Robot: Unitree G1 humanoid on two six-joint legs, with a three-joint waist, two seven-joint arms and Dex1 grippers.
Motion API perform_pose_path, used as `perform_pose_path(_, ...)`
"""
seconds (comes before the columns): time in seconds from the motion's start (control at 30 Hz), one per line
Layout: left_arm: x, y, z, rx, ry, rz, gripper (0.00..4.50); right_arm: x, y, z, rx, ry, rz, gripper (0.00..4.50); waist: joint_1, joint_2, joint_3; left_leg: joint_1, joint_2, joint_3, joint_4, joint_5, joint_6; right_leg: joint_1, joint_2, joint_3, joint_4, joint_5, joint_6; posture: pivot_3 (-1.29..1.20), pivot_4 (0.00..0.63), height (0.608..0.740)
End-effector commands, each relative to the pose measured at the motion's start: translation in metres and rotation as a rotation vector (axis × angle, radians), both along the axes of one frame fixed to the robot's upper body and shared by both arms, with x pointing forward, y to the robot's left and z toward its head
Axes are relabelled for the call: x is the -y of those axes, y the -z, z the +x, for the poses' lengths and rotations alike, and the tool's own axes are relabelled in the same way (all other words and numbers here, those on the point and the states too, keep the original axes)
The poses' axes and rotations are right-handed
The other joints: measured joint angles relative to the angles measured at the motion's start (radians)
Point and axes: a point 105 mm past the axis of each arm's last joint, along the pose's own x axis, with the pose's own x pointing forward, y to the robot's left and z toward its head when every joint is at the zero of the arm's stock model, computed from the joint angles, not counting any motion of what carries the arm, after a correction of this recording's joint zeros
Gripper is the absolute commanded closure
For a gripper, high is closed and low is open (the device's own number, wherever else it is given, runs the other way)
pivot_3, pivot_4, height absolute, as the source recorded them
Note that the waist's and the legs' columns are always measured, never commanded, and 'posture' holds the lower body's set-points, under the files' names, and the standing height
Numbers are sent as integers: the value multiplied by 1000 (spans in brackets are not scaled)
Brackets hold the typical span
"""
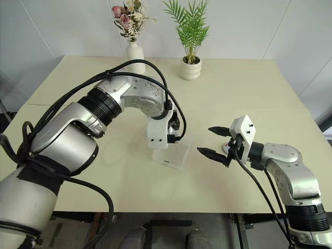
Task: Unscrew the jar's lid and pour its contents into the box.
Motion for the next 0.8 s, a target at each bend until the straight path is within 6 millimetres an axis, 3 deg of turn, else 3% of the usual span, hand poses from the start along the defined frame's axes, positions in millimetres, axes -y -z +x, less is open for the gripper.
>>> perform_pose_path(0.03,7,-21,3,-2,-20,-147,2104,0,-8,-7,25,-34,-25,43,0,0,0,0,0,0,0,0,0,0,0,0,0,0,0,0,150,740)
perform_pose_path(0.27,11,-42,1,-238,-156,-527,2104,-10,-10,-11,12,-117,-55,43,0,0,0,-1,0,-1,2,0,0,0,0,-1,2,0,0,0,150,740)
perform_pose_path(0.43,1,-64,8,-421,-295,-848,2104,-12,-10,-9,9,-128,-60,43,-2,0,0,0,0,-2,6,0,0,0,1,-1,7,0,0,0,150,740)
perform_pose_path(0.63,-39,-69,21,-812,-508,-1440,2104,-13,-8,-12,-2,-143,-60,43,-9,0,0,1,1,-3,11,0,0,1,2,-2,15,0,0,0,150,740)
perform_pose_path(0.8,-81,-55,26,-922,-625,-1772,2104,-13,-9,-13,-5,-153,-62,43,-5,0,0,2,1,-7,14,2,0,2,2,-4,20,0,0,0,150,740)
